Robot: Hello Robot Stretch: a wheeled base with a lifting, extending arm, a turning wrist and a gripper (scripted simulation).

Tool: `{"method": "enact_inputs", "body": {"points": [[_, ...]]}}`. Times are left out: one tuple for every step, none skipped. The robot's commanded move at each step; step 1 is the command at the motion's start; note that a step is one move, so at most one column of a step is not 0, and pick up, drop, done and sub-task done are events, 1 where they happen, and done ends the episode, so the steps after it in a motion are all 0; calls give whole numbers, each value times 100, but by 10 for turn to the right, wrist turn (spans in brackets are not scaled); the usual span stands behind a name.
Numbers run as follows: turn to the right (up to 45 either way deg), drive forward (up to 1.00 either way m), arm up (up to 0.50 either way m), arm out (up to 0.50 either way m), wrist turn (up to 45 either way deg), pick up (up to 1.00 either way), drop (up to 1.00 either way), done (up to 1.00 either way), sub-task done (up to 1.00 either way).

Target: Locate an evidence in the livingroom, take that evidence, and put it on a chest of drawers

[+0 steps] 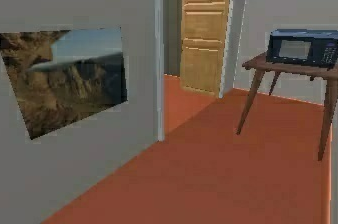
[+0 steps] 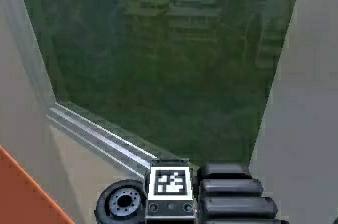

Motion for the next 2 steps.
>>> {"method": "enact_inputs", "body": {"points": [[-450, 0, 0, 0, 0, 0, 0, 0, 0], [-60, 0, 0, 0, 0, 0, 0, 0, 0]]}}
